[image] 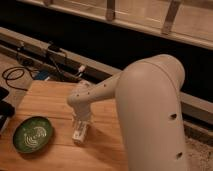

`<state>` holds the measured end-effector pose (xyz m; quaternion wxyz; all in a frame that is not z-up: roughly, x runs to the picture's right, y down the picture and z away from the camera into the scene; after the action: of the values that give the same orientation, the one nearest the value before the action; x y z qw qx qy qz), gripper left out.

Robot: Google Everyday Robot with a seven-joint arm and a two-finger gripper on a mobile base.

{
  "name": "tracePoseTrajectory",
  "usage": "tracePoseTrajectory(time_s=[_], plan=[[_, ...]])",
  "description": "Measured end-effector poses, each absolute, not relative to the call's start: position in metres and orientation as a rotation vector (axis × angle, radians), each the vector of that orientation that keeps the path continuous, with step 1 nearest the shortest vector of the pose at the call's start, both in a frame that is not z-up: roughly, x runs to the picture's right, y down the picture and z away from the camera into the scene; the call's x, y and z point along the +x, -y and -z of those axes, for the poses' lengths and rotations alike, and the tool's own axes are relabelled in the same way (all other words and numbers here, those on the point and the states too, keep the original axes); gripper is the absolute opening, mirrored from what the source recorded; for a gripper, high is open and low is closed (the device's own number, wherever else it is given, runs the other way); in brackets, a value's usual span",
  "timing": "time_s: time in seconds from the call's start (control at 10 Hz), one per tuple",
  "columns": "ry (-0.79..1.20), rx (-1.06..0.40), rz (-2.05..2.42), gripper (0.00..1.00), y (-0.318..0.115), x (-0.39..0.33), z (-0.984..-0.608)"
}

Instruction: Place the bottle in the ceramic bowl

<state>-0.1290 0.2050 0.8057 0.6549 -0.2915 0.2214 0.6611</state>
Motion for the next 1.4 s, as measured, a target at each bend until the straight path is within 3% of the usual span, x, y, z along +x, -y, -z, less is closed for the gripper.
tracePoseTrajectory(time_s=[0.2, 0.7, 0.8, 1.4], plan=[[-0.502, -0.679, -1.508, 0.57, -0.213, -0.130, -0.811], [-0.474, -0.670, -1.544, 0.07, -0.211, -0.112, -0.807], [-0.468, -0.655, -1.550, 0.01, -0.206, -0.107, -0.804], [-0.333, -0.515, -1.459, 0.00, -0.109, -0.126, -0.734]])
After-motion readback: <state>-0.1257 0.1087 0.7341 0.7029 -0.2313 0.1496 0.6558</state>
